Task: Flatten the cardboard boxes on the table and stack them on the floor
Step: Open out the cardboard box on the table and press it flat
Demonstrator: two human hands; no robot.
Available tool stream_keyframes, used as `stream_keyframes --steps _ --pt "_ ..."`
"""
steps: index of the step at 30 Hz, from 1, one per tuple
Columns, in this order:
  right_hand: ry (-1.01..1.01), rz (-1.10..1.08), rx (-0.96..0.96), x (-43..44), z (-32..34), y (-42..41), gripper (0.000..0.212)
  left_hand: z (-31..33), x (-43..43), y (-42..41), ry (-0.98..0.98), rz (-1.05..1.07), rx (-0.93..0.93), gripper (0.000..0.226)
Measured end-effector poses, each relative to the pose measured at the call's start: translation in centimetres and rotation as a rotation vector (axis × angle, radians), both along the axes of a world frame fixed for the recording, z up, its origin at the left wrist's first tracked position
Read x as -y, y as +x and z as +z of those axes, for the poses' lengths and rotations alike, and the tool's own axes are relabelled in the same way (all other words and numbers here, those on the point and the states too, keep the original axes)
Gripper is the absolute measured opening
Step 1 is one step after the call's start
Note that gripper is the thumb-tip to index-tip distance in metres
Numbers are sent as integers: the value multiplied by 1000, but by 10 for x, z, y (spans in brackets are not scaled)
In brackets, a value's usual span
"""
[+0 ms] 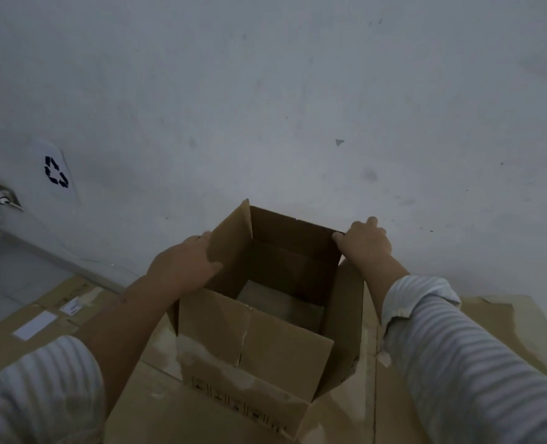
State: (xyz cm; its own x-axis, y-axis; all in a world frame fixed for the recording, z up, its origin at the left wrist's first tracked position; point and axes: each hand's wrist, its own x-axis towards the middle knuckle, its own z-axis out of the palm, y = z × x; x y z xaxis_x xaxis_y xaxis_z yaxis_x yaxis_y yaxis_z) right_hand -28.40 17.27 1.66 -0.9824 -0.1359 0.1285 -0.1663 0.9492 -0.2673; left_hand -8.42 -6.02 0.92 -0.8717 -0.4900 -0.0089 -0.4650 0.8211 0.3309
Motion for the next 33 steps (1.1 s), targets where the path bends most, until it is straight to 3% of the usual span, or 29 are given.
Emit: stream_keyframes --steps 5,8,12,15,18,21,26,33 --pt "-420 -88 175 6 3 -6 51 -1 -2 0 73 -49 -50 64" --pt "-518 -119 226 12 3 1 47 -1 -3 0 113 -81 -66 63" --pt "-585 -107 292 11 -2 25 22 1 -6 -1 171 -116 -104 61" --pt "-682 -151 407 1 -5 52 15 3 -4 -3 338 -79 -116 66" --pt "-783 -176 498 -10 -8 87 20 6 0 -4 670 10 -109 57" --pt "-826 -142 520 -17 -8 120 24 6 0 1 944 70 -82 43" --pt "-767 -118 450 -18 -2 157 38 11 -12 6 1055 125 -4 22" --pt "-727 -20 413 7 13 198 43 3 -22 2 1294 199 -211 17"
